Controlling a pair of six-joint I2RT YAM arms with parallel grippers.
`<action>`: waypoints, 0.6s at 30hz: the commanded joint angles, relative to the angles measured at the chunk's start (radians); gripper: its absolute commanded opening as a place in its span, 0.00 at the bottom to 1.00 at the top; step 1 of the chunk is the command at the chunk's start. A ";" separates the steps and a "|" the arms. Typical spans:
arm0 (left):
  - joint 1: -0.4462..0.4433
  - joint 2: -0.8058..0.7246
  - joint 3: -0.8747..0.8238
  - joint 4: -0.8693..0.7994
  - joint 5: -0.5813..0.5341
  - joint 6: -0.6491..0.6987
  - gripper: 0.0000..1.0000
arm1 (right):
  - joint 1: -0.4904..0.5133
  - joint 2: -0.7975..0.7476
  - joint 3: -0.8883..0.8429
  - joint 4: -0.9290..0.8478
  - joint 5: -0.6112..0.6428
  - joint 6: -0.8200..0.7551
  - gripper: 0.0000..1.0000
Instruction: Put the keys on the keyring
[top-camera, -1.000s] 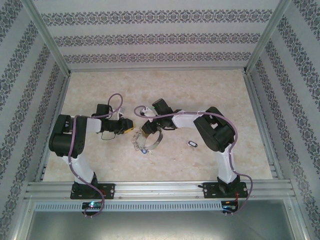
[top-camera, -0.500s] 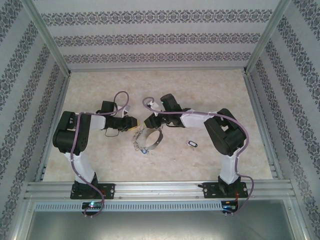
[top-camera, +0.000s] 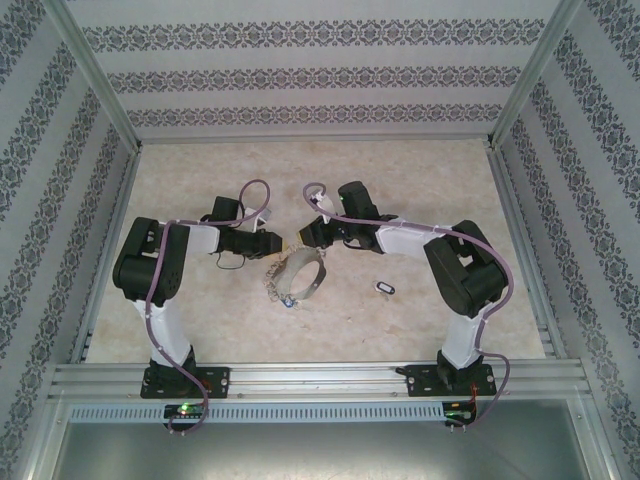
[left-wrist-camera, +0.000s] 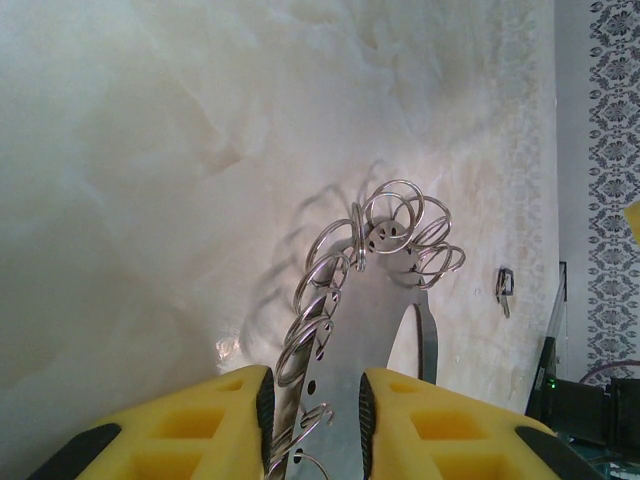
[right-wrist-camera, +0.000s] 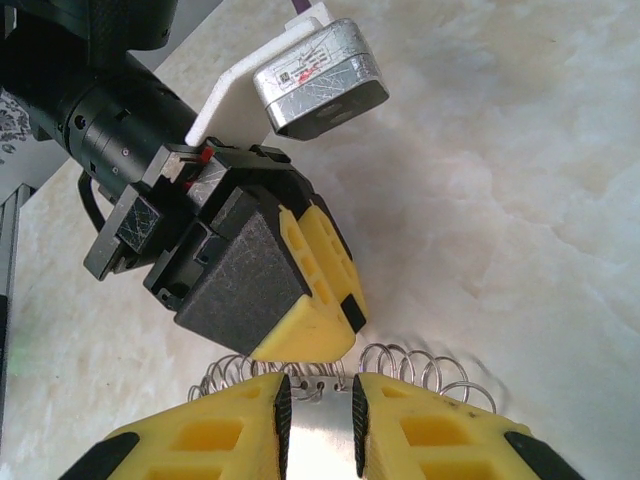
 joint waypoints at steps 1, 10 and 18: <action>-0.026 0.037 -0.017 -0.044 0.009 0.033 0.30 | -0.011 -0.027 -0.016 0.021 -0.035 0.002 0.25; -0.026 0.009 -0.044 -0.064 0.004 0.035 0.30 | -0.022 -0.042 -0.024 0.009 -0.040 -0.013 0.25; -0.026 -0.028 -0.085 -0.074 -0.009 0.038 0.30 | -0.027 -0.048 -0.027 0.005 -0.044 -0.021 0.25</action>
